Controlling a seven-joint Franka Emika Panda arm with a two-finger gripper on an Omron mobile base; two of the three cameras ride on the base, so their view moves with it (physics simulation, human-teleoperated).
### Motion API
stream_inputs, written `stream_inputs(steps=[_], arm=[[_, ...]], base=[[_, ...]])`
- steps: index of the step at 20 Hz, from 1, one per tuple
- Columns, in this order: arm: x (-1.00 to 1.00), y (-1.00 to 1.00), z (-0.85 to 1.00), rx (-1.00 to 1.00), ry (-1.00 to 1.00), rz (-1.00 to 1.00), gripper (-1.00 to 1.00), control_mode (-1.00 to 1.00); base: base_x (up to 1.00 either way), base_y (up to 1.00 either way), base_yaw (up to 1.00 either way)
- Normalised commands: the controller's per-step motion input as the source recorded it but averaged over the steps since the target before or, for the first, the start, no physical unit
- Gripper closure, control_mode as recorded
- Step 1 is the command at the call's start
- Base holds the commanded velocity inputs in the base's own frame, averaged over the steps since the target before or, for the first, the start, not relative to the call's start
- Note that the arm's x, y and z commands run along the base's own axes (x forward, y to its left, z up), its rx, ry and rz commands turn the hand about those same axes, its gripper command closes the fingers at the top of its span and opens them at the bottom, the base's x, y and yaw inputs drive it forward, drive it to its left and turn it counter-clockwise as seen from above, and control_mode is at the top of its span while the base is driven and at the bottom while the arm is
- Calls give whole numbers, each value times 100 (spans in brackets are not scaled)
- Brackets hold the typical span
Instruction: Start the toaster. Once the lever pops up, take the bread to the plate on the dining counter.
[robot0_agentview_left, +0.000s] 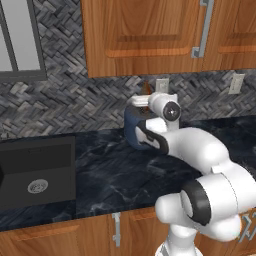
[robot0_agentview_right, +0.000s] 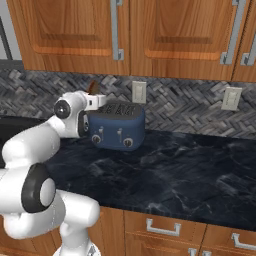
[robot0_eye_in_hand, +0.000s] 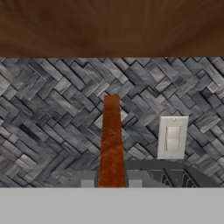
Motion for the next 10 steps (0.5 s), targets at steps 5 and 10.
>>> stream_inputs(steps=[5, 10], arm=[[-81, 0, 54, 0, 9, -3, 100, -100], [-88, -3, 37, 0, 19, -1, 100, -100]], base=[[0, 0, 0], [0, 0, 0]])
